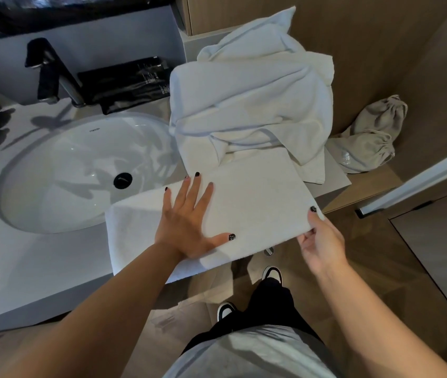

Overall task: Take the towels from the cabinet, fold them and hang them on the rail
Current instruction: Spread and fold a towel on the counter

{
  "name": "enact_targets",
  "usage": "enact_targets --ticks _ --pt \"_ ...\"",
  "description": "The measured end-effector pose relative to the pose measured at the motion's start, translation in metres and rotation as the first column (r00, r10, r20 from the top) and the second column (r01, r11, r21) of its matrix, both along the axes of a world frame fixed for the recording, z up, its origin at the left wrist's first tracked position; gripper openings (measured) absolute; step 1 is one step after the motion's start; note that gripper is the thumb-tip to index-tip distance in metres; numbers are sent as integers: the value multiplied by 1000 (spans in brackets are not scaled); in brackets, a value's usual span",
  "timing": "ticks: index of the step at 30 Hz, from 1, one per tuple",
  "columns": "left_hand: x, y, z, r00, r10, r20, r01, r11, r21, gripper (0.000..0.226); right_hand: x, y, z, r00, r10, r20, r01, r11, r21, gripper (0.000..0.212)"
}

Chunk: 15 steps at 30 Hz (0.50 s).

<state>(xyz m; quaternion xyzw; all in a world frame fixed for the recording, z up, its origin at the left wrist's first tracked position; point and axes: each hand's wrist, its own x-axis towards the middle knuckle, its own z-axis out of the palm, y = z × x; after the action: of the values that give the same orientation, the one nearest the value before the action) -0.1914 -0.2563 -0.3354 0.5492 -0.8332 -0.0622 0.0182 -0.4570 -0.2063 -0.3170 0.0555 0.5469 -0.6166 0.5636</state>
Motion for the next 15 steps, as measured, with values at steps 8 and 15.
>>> enact_targets --ticks 8,15 --pt "0 2 -2 996 49 -80 -45 998 49 103 5 -3 1 1000 11 13 -12 998 56 19" --pt "-20 96 16 506 440 -742 -448 869 209 34 45 26 -17 933 227 279 -230 973 -21 38"
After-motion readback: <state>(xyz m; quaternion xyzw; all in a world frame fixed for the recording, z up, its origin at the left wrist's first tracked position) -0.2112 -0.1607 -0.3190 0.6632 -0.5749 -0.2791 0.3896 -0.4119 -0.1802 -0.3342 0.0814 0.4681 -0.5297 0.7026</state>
